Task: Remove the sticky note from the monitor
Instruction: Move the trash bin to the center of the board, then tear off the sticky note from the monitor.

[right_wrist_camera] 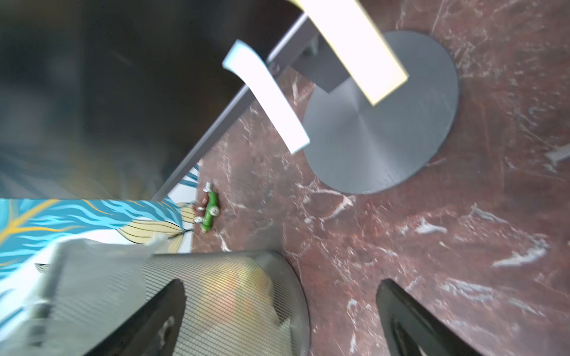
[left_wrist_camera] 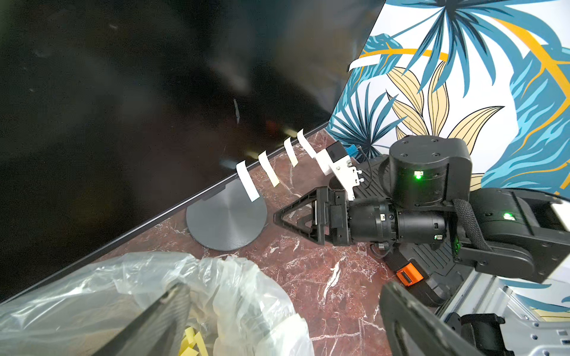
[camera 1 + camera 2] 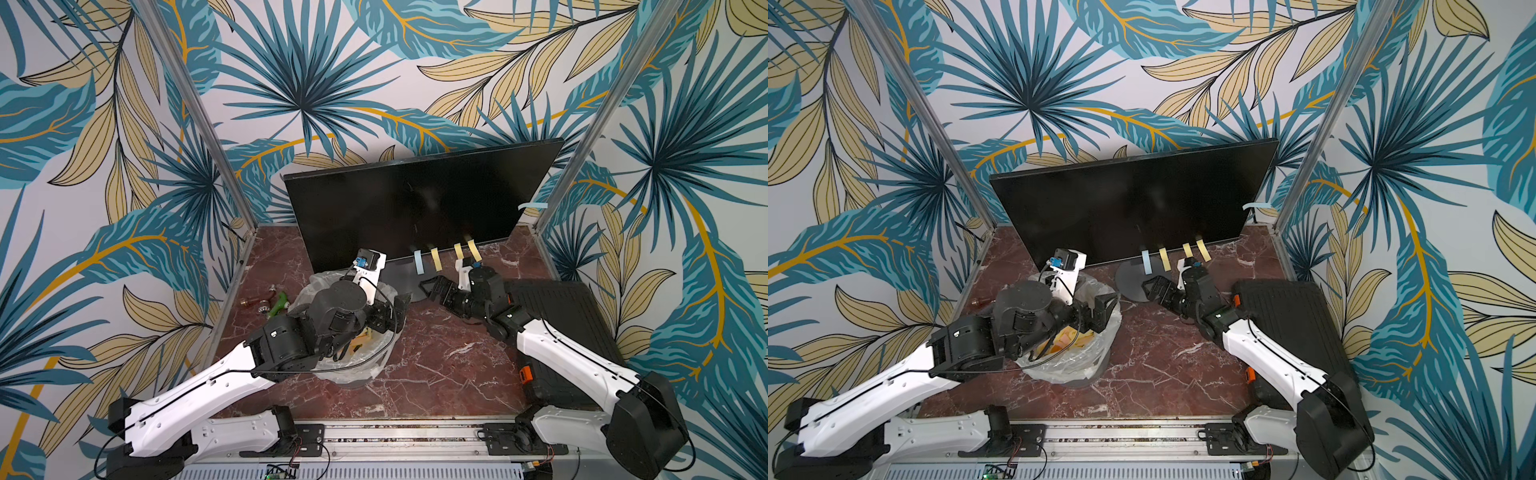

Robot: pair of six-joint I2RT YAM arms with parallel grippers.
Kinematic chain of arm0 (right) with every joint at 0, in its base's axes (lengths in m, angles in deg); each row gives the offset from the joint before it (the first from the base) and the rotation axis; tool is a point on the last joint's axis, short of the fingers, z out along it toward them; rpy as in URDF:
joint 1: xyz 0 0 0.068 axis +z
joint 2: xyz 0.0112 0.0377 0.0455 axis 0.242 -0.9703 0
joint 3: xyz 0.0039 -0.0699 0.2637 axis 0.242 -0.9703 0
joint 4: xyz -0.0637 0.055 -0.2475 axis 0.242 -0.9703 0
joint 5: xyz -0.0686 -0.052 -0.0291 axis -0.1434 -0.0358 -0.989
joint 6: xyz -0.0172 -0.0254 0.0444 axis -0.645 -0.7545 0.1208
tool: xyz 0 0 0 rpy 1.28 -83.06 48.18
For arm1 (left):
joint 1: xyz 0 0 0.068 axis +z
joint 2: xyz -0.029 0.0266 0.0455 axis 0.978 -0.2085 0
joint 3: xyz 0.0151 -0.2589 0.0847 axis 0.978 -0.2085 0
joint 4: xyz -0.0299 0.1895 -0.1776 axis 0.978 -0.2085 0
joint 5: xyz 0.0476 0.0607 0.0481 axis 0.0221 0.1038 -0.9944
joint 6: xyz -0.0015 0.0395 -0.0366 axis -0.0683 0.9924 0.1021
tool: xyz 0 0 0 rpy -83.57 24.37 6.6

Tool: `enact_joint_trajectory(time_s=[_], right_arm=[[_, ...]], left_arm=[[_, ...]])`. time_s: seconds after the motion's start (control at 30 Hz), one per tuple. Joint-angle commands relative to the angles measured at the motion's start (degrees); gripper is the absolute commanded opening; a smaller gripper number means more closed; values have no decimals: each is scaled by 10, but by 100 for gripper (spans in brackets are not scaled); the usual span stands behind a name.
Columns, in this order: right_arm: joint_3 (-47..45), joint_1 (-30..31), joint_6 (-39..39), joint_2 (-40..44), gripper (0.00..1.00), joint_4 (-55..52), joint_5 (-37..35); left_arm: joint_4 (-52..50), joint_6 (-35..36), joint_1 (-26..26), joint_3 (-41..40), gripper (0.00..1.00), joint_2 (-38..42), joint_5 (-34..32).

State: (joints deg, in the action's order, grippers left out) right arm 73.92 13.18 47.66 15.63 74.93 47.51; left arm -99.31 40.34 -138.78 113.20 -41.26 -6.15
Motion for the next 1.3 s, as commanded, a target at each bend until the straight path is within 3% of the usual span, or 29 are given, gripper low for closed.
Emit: enact_joint_trajectory(time_s=[0.0,0.23,0.4,1.27], right_arm=[[-40,-19,25,-5,100,136,76],[-72,-35,72,-69,100,367,136],[-82,-38,75,-110,99,451,134],[-66,-40,83,-255,96,566,79]], left_arm=[[21,-9,-1,-17,100,23,3],[47,-12,6,-40,100,46,31],[56,-9,7,-42,100,45,45],[49,-9,11,-39,100,44,64]])
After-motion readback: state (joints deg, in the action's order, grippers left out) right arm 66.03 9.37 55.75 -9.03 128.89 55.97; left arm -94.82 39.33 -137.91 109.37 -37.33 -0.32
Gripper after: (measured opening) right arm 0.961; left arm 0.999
